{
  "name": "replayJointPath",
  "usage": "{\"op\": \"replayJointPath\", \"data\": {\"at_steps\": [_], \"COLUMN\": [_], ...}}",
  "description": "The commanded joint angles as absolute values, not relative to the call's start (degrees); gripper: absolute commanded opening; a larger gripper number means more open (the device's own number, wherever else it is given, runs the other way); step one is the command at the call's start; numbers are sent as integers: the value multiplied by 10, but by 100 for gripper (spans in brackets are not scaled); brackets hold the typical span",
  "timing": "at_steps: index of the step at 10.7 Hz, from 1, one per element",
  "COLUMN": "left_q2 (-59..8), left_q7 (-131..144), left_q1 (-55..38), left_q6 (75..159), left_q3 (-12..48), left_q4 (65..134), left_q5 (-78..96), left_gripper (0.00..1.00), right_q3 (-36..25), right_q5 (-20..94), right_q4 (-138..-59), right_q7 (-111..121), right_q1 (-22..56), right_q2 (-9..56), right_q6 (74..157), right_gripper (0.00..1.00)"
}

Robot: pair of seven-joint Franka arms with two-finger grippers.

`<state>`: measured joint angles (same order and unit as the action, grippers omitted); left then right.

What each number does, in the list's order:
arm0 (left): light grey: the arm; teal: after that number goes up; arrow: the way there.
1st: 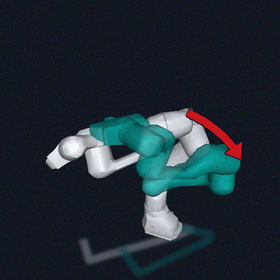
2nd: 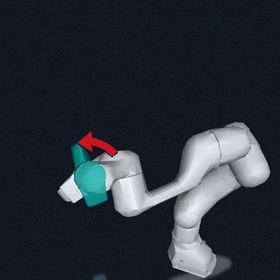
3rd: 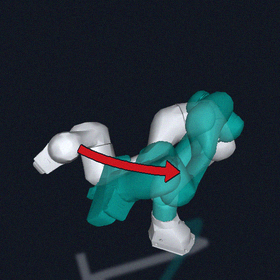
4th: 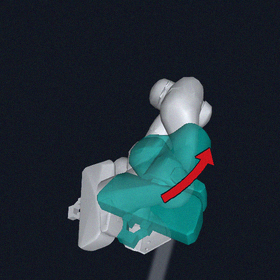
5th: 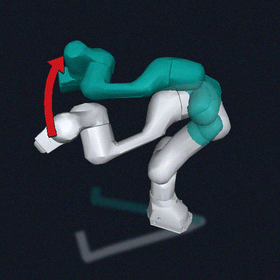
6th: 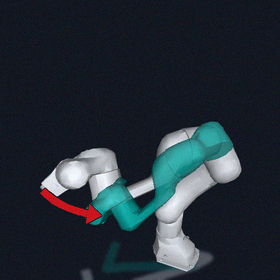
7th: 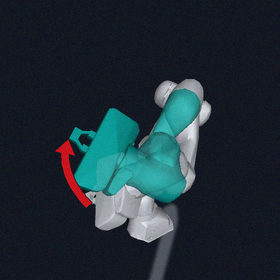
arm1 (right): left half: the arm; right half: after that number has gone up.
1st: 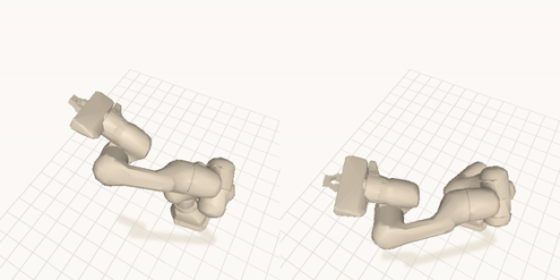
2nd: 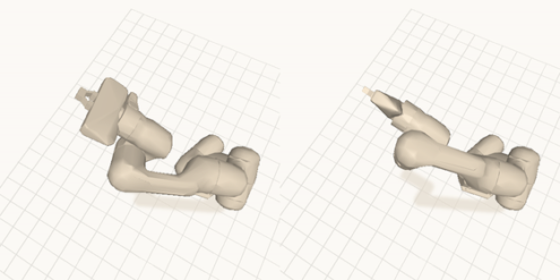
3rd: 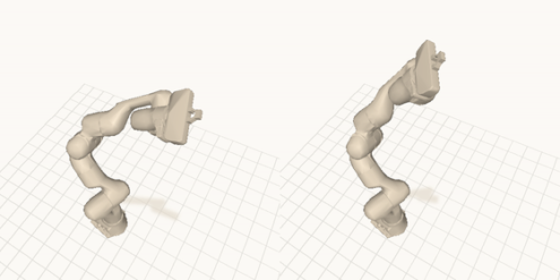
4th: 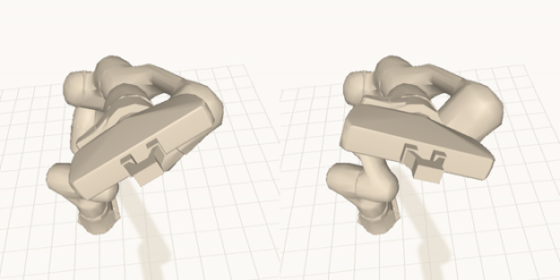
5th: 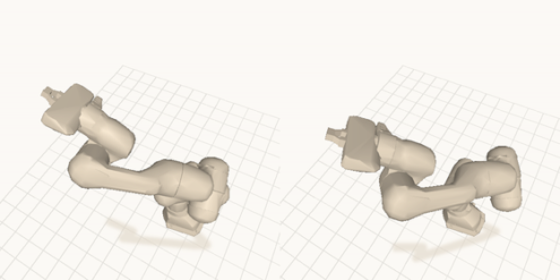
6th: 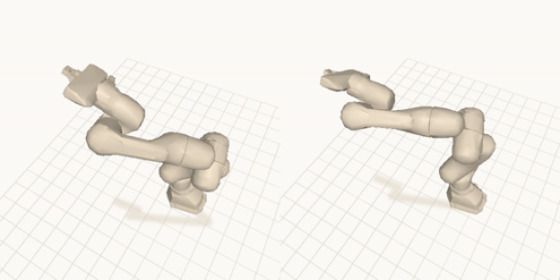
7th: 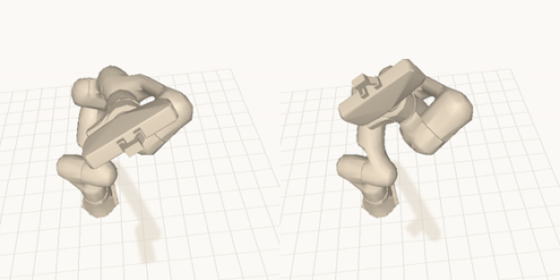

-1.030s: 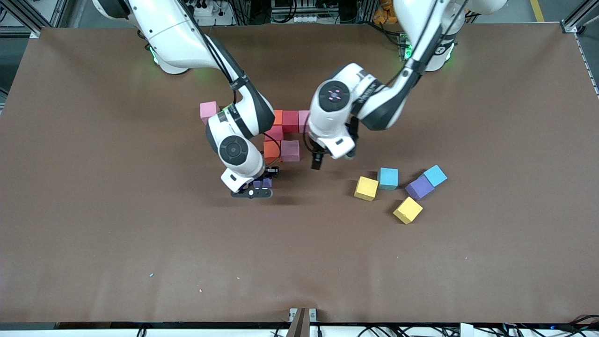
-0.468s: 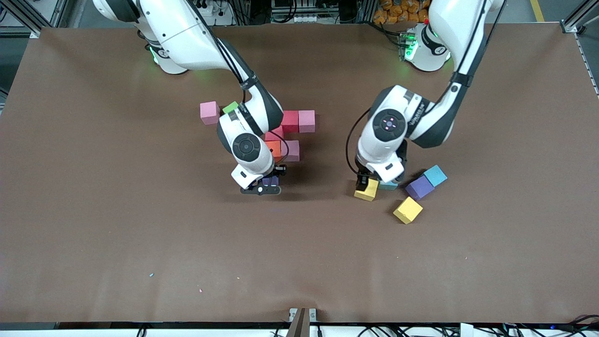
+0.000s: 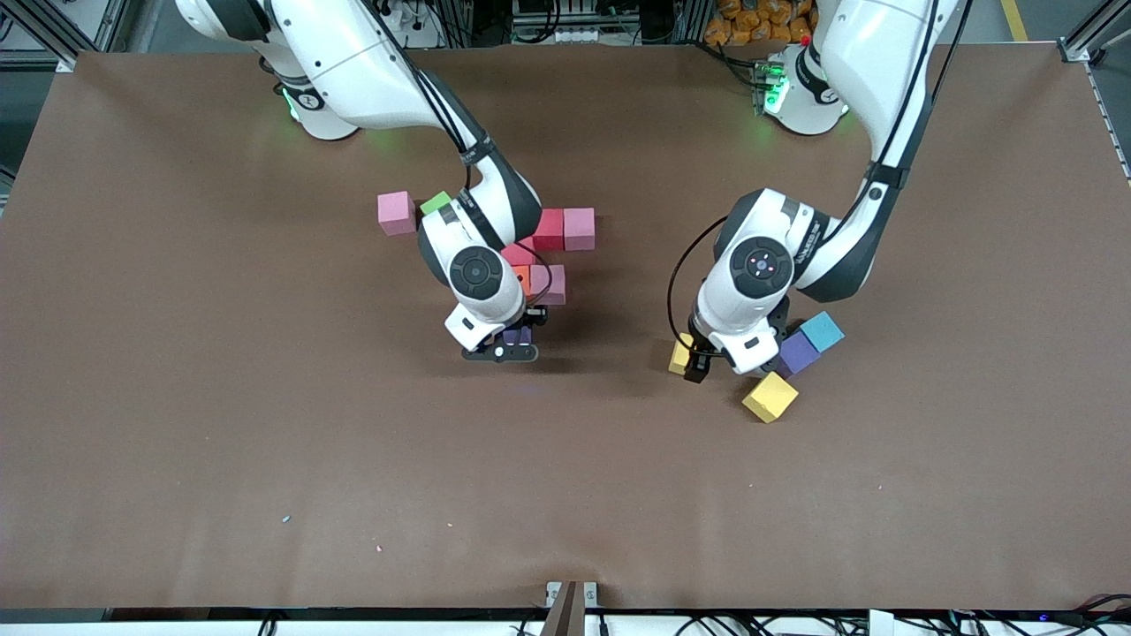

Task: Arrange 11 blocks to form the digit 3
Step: 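Grasp a yellow cube with the left gripper while the right gripper lowers purple, then carry the yellow cube with the left gripper while the right gripper reaches pink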

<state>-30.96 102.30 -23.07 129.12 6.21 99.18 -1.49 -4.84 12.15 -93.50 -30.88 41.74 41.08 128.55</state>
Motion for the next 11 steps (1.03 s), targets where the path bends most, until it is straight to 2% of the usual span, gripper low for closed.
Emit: {"op": "replayJointPath", "data": {"at_steps": [1,10,11], "left_q2": [-342,-387,-387], "left_q7": [1015,997,997], "left_q1": [-222,-222,-226], "left_q6": [1310,1330,1330], "left_q3": [62,62,62], "left_q4": [974,976,978], "left_q5": [-31,-31,-31], "left_gripper": [100,100,74], "right_q3": [-53,-54,-54], "right_q5": [121,117,117], "right_q4": [-931,-946,-947], "right_q7": [-318,-324,-323], "right_q1": [423,426,428], "right_q2": [415,411,411], "right_q6": [1277,1274,1273], "right_gripper": [4,4,4]}}
